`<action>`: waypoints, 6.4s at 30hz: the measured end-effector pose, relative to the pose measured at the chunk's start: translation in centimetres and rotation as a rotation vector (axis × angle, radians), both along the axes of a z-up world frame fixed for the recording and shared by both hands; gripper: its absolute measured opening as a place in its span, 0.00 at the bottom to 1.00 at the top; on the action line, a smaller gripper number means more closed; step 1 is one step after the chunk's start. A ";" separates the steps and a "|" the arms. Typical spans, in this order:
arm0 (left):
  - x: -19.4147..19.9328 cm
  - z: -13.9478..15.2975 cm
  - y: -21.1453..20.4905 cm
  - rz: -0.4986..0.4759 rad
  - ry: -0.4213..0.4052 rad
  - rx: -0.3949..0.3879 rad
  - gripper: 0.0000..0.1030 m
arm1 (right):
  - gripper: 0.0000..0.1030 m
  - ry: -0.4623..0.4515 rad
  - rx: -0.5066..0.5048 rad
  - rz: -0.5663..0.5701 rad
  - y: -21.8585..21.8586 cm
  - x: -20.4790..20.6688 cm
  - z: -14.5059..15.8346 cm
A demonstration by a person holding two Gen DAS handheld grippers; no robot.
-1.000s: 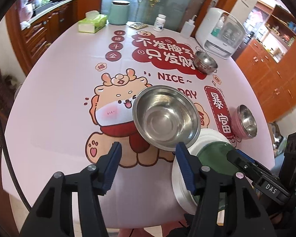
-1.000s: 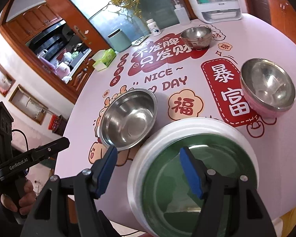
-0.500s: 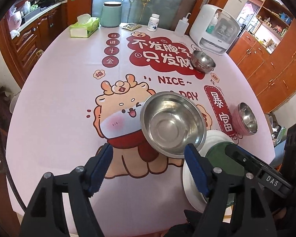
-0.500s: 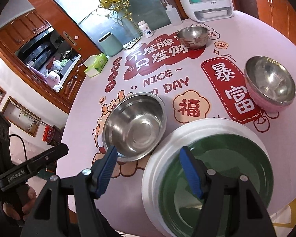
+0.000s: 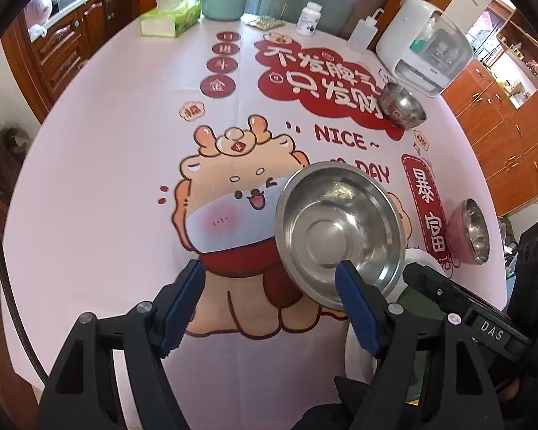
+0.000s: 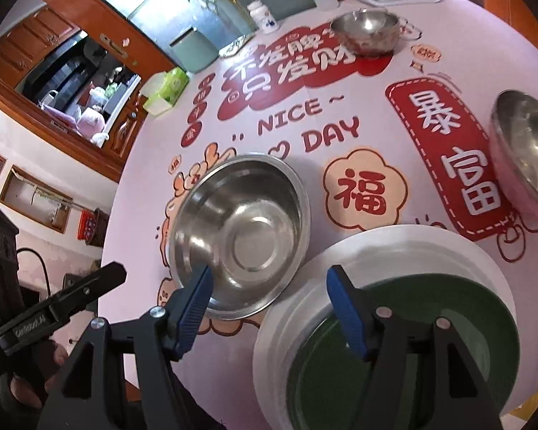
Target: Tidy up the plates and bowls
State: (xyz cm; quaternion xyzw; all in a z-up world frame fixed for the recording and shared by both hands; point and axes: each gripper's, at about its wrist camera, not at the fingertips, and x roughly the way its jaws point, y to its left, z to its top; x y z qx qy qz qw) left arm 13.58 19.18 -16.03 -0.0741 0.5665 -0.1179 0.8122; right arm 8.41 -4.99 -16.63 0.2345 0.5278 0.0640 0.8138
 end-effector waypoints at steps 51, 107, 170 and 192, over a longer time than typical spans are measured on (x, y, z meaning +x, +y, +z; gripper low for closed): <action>4.8 -6.7 -4.7 -0.007 0.168 0.094 0.16 | 0.17 0.081 0.078 0.142 -1.2 3.5 -4.0; -8.1 -3.4 2.0 0.058 0.088 0.127 0.16 | 0.17 0.002 0.045 0.284 5.4 -6.2 -1.9; -8.8 2.5 -0.4 -0.113 -0.203 0.040 0.31 | 0.54 -0.204 -0.236 0.031 2.4 -10.6 4.9; -7.8 5.8 -13.8 -0.127 -0.255 0.038 0.46 | 0.74 -0.225 -0.331 0.119 -8.6 -8.6 7.5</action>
